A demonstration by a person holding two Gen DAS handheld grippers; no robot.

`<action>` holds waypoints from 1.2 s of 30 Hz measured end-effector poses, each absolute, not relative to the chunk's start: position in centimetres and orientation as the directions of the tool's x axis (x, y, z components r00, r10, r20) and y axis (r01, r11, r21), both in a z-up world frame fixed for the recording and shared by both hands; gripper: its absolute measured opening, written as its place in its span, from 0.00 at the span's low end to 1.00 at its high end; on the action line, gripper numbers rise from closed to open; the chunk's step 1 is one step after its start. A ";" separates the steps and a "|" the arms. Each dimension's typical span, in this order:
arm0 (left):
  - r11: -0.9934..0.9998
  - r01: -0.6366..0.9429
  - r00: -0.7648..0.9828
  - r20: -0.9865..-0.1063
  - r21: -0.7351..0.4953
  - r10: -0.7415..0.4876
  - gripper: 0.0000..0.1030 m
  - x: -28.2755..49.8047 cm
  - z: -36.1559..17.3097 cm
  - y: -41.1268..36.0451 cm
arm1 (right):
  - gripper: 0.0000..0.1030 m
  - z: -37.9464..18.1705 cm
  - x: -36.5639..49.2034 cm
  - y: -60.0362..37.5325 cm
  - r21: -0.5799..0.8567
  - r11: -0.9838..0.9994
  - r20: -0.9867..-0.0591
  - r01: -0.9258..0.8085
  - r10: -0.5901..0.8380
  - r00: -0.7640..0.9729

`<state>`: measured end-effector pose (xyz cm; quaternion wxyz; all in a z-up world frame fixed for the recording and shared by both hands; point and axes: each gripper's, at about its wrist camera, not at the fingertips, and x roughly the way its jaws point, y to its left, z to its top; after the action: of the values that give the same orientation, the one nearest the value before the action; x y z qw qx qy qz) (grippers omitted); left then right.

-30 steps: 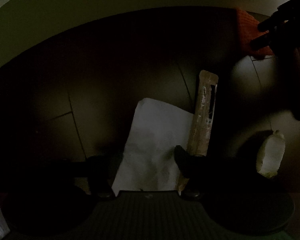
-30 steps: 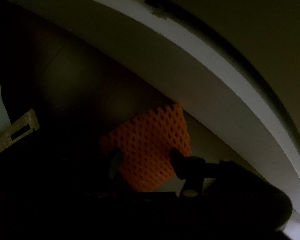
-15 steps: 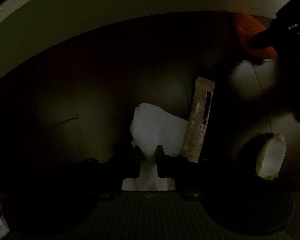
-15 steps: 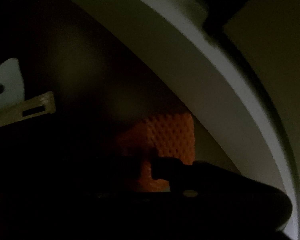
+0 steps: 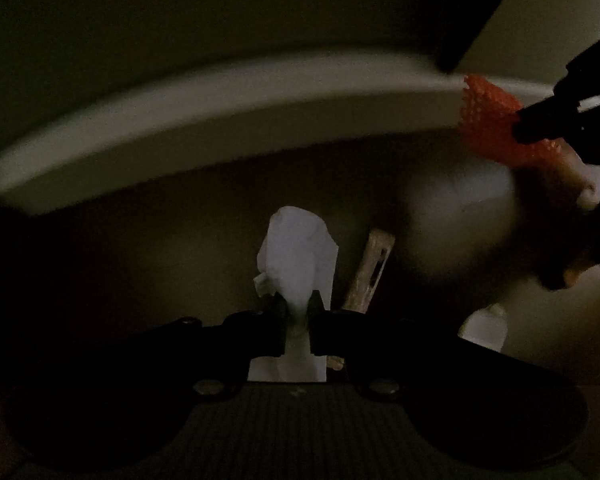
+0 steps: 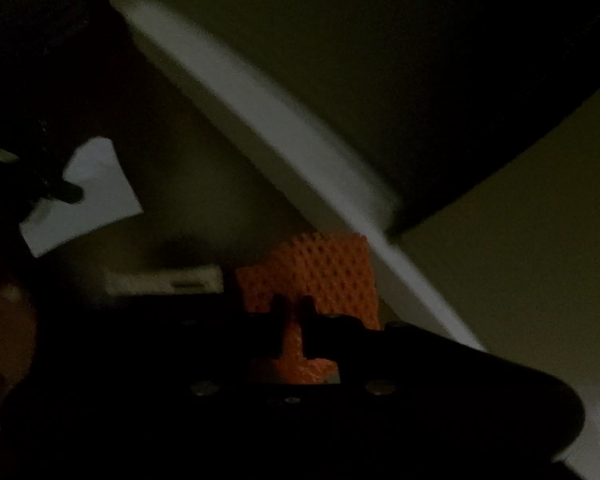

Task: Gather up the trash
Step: 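Lift the white tissue and orange mesh net over the wastebasket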

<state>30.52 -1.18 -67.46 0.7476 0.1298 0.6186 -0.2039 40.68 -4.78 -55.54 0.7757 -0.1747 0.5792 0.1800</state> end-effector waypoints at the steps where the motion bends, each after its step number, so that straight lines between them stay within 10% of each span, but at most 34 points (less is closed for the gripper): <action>1: 0.887 0.458 0.168 -0.974 -0.057 -0.149 0.09 30.6 -65.9 -1.1 | 0.06 -53.5 40.5 -4.5 -0.047 0.878 -0.955 -0.476 0.101 0.280; 21: 0.983 0.181 0.606 -0.782 -0.041 -0.144 0.09 23.5 -28.6 6.7 | 0.06 -22.3 32.0 5.2 -0.033 0.795 -0.697 -0.605 0.416 0.584; 36: 0.998 -0.053 0.821 -0.568 0.033 0.063 0.10 12.9 -10.5 16.2 | 0.06 -8.5 26.0 17.2 -0.070 0.653 -0.426 -0.754 0.664 0.614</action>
<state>12.86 16.15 -10.54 0.9541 0.0078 0.2978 0.0304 25.97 17.16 -8.50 0.8901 -0.1218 0.1849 0.3983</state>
